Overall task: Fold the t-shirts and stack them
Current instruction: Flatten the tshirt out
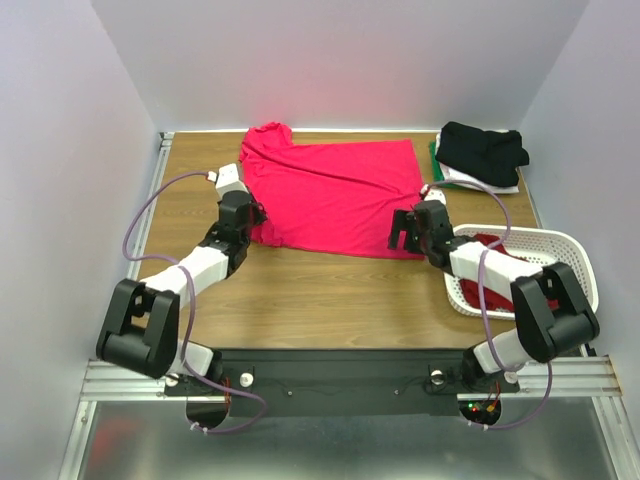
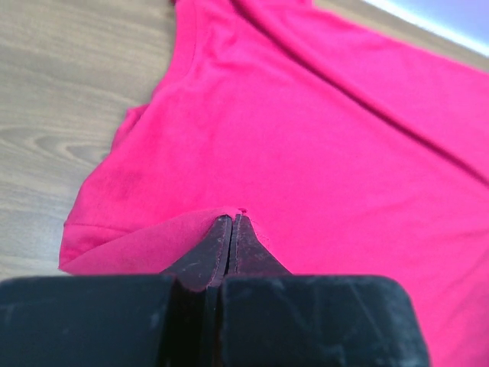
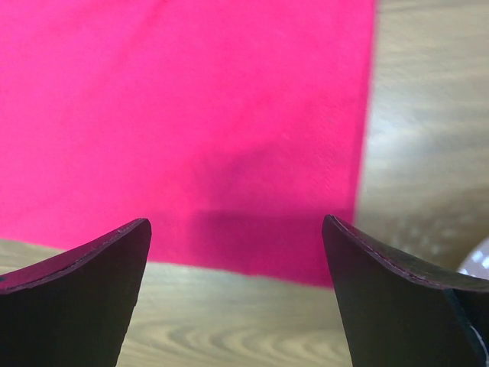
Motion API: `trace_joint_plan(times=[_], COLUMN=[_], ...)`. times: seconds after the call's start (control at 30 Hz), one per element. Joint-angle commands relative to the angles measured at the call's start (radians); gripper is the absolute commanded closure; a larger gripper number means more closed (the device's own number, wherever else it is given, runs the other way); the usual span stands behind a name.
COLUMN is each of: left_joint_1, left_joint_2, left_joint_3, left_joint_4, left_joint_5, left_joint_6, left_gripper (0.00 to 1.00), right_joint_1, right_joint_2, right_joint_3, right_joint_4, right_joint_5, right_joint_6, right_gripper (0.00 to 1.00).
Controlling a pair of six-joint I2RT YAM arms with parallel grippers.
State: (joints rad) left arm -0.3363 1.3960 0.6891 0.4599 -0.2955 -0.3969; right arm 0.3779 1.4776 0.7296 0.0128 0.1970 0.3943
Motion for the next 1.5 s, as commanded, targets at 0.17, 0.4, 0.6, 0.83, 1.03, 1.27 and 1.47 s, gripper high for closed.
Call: trace_joint_plan(times=[0.17, 0.4, 0.6, 0.83, 1.03, 1.27, 1.47], left_joint_1=[0.003, 0.005, 0.006, 0.006, 0.006, 0.006, 0.005], left_joint_2=[-0.137, -0.135, -0.144, -0.160, -0.212, -0.321, -0.414], left_joint_3=[-0.031, -0.039, -0.042, -0.049, -0.068, -0.105, -0.141], left_joint_4=[0.057, 0.057, 0.057, 0.057, 0.045, 0.017, 0.002], left_joint_5=[-0.007, 0.019, 0.019, 0.019, -0.016, -0.059, -0.039], left_joint_6=[0.035, 0.036, 0.035, 0.030, 0.023, -0.002, -0.016], left_gripper=[1.00, 1.00, 1.00, 1.00, 1.00, 1.00, 1.00], right_joint_1=[0.039, 0.041, 0.041, 0.044, 0.055, 0.133, 0.205], right_joint_2=[-0.108, -0.008, 0.030, 0.027, 0.003, -0.062, -0.132], right_joint_3=[-0.026, 0.007, 0.011, 0.005, 0.005, 0.031, 0.025], right_joint_4=[-0.051, -0.080, -0.099, -0.116, -0.135, -0.243, -0.321], right_joint_5=[0.139, 0.157, 0.185, 0.159, 0.154, 0.203, 0.240], right_joint_6=[0.041, 0.051, 0.074, 0.090, 0.094, 0.118, 0.156], right_gripper=[0.00, 0.02, 0.08, 0.45, 0.88, 1.00, 1.00])
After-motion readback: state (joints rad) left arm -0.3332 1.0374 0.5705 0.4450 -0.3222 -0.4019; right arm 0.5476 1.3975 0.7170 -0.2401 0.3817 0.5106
